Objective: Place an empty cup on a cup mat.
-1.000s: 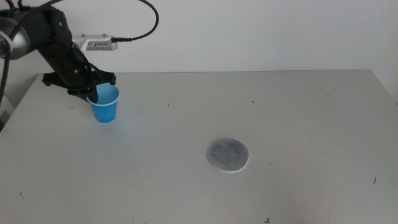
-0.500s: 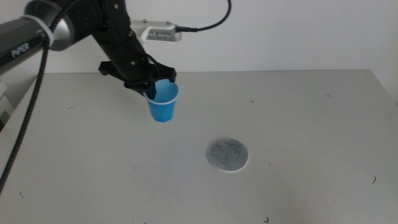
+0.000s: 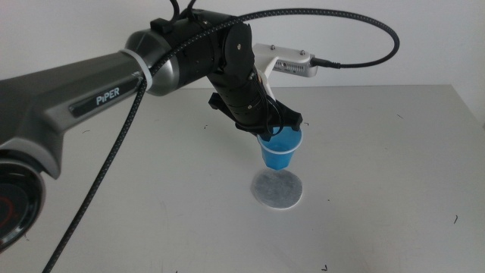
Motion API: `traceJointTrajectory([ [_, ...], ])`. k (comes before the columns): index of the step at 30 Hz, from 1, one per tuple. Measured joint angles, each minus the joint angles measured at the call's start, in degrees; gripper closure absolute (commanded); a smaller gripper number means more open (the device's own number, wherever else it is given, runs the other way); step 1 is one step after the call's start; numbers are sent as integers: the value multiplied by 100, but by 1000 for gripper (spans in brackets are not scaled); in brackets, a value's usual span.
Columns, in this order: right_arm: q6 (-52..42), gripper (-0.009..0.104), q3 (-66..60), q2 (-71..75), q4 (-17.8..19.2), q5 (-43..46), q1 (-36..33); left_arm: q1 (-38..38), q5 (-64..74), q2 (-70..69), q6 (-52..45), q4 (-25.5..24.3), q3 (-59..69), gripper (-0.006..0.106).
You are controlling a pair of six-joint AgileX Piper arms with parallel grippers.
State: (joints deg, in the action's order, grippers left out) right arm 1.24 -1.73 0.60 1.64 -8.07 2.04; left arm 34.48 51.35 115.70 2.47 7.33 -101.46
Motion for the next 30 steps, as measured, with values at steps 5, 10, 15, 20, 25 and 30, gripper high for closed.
traceJointTrajectory([
  [5, 0, 1, 0, 0, 0, 0, 0, 26, -65, 355, 0, 32, 0, 101],
  [10, 0, 1, 0, 0, 0, 0, 0, 37, -110, 595, 0, 161, 0, 101],
  [15, 0, 1, 0, 0, 0, 0, 0, 43, -226, 762, 0, 227, 0, 101],
  [20, 0, 1, 0, 0, 0, 0, 0, 43, -99, 787, 0, 276, 0, 72],
  [25, 0, 1, 0, 0, 0, 0, 0, 43, -43, 786, 0, 308, 0, 35],
  [30, 0, 1, 0, 0, 0, 0, 0, 43, -36, 605, 0, 283, 0, 4],
])
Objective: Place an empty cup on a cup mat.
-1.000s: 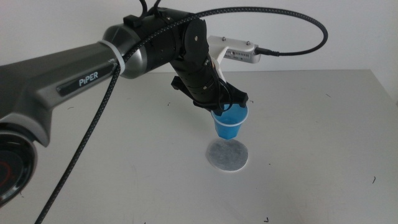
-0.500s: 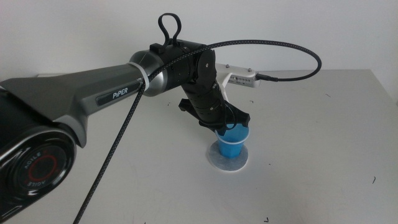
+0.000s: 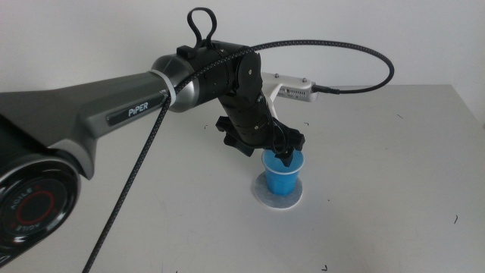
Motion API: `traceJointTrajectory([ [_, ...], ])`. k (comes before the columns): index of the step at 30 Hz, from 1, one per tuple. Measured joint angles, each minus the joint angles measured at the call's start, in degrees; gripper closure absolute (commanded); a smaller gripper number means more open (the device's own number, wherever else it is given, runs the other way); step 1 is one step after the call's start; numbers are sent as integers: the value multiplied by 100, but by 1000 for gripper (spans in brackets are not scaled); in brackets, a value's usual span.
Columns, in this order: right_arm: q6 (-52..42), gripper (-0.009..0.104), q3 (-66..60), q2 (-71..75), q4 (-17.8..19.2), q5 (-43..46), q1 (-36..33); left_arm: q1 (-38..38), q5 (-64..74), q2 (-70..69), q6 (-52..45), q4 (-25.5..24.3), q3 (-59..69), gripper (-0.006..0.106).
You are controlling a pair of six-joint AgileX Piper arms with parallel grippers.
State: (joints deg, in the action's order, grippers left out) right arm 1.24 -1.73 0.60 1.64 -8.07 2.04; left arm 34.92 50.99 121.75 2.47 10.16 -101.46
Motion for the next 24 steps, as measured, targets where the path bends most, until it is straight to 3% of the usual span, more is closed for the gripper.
traceJointTrajectory([
  [3, 0, 1, 0, 0, 0, 0, 0, 0, 27, -231, 0, -45, 0, -3],
  [24, 0, 1, 0, 0, 0, 0, 0, -740, 765, -3234, -346, -215, 0, -4],
])
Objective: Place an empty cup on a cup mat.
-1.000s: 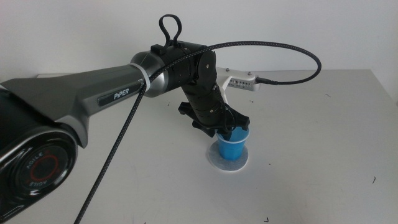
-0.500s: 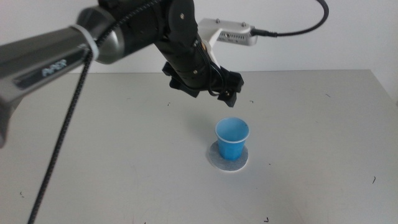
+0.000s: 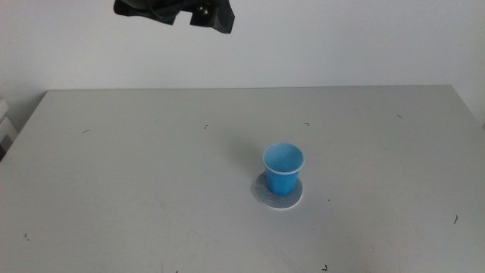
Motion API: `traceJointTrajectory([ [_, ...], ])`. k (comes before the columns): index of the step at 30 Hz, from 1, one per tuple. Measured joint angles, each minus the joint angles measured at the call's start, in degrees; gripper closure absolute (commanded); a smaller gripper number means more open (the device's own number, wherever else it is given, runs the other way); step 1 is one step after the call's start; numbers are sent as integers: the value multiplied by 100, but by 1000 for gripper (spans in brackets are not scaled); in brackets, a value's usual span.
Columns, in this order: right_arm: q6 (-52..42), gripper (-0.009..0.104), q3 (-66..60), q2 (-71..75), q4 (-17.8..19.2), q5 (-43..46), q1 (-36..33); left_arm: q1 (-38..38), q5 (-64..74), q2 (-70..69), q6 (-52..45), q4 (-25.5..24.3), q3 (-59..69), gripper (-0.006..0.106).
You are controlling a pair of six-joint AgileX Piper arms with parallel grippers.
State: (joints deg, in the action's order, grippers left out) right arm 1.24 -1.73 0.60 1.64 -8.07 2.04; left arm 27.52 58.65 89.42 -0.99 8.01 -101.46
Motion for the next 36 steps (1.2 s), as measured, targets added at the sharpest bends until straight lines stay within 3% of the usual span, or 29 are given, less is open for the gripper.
traceJointTrajectory([
  [4, 0, 1, 0, 0, 0, 0, 0, -4, 54, -392, -6, -117, 0, -4],
  [9, 0, 1, 0, 0, 0, 0, 0, -89, 549, -960, -6, -599, 0, -4],
  [16, 0, 1, 0, 0, 0, 0, 0, -1050, 826, -2262, -187, -859, 718, -4],
  [26, 0, 1, 0, 0, 0, 0, 0, -2757, -545, -4440, -282, -728, 3690, -4],
  [28, 0, 1, 0, 0, 0, 0, 0, -2873, -898, -4821, -282, -662, 4275, -4],
  [29, 0, 1, 0, 0, 0, 0, 0, -2909, -1660, -5557, -282, -638, 5590, -4],
  [30, 0, 1, 0, 0, 0, 0, 0, -2909, -1852, -5741, -282, -634, 5919, -4],
  [31, 0, 1, 0, 0, 0, 0, 0, -2909, -2598, -6451, -282, -622, 7058, -4],
  [36, 0, 1, 0, 0, 0, 0, 0, -2911, -3610, -7420, -282, -622, 8405, -4],
])
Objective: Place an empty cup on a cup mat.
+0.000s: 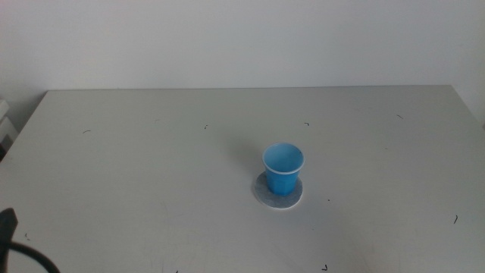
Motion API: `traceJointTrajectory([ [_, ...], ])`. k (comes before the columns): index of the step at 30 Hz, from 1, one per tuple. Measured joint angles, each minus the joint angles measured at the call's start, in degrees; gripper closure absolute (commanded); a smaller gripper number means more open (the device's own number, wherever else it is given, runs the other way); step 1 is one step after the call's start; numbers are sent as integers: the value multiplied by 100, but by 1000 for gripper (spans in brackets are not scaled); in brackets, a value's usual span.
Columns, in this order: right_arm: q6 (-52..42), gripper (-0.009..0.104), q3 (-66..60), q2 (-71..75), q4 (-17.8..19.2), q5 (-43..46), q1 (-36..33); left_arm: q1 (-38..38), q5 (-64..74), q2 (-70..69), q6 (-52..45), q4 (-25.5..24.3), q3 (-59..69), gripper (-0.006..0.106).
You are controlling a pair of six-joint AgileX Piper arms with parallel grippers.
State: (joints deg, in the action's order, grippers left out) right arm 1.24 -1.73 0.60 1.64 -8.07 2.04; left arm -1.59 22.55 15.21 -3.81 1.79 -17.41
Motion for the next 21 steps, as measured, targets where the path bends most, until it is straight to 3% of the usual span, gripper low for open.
traceJointTrajectory([
  [10, 0, 1, 0, 0, 0, 0, 0, 0, -949, -1108, 43, 0, 1766, -4],
  [21, 0, 1, 0, 0, 0, 0, 0, 0, -984, -1595, 43, 0, 1911, -4],
])
